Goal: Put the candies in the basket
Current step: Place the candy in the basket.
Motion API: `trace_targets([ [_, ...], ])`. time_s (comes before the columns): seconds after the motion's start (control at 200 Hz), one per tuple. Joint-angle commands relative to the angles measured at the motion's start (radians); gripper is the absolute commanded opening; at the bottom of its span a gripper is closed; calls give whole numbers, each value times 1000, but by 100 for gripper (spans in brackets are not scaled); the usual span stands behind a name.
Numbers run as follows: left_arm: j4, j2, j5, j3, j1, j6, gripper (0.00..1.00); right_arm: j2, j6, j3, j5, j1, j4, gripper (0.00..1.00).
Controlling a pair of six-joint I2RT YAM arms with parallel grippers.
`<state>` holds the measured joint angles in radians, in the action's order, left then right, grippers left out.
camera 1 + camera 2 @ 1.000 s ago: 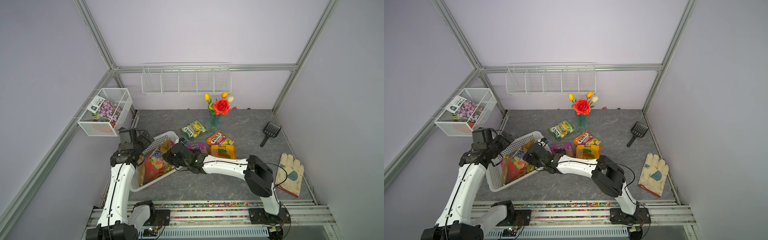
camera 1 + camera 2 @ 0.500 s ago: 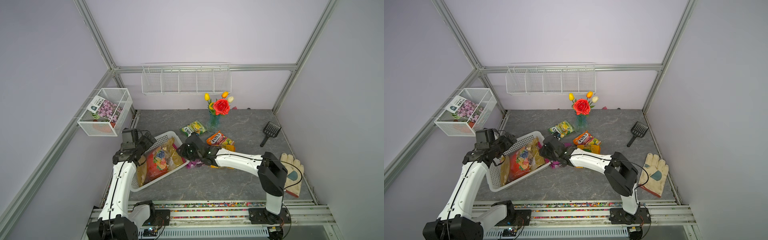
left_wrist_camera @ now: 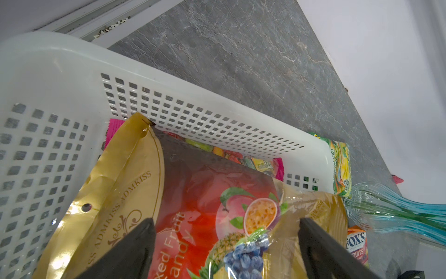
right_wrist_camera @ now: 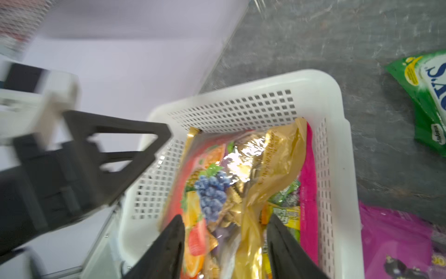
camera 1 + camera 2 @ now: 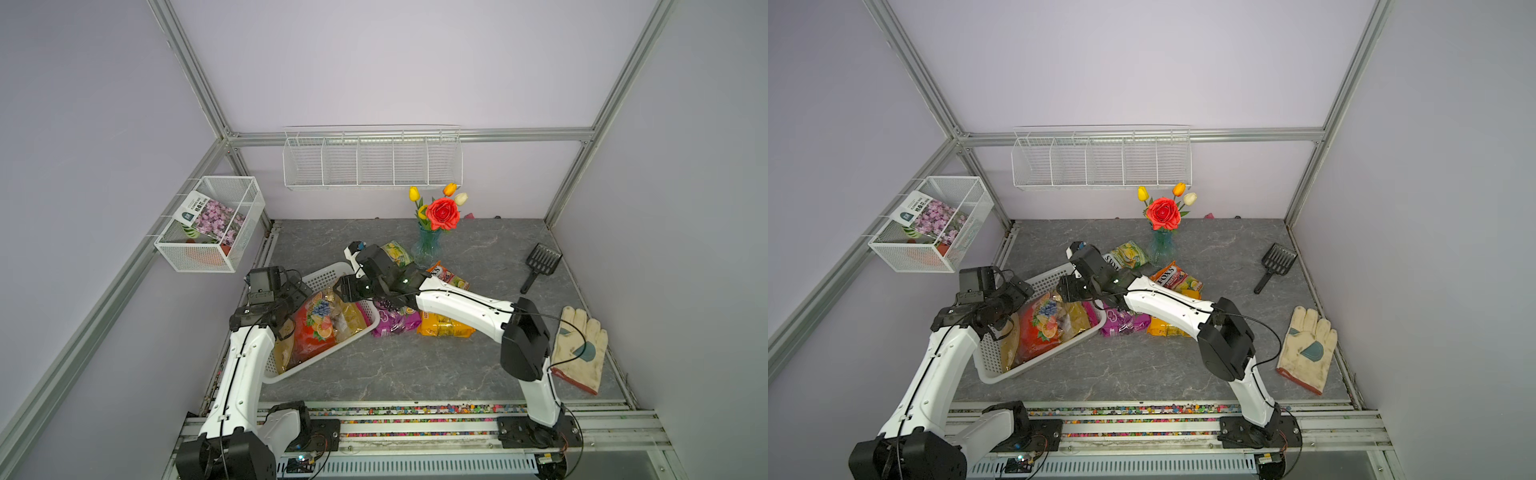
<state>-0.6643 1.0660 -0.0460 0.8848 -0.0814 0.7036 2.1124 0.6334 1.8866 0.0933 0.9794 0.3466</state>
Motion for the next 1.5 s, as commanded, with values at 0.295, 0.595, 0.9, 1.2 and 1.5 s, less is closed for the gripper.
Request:
trace_targets([
  [0.295, 6, 43, 44, 6, -6, 13, 95, 170, -102, 101, 145, -34, 1, 48],
  [0.595, -23, 7, 108, 38, -6, 23, 92, 267, -184, 189, 459, -50, -127, 0],
  [0.9, 3, -46, 129, 17, -6, 16, 93, 274, -109, 136, 474, -71, -321, 0],
  [1.2, 59, 64, -108, 45, -5, -43, 95, 179, -12, 154, 204, -96, -68, 30],
  [1.5, 43, 218, -104, 183, 151, -74, 94, -23, -72, -11, -10, -139, 56, 41],
])
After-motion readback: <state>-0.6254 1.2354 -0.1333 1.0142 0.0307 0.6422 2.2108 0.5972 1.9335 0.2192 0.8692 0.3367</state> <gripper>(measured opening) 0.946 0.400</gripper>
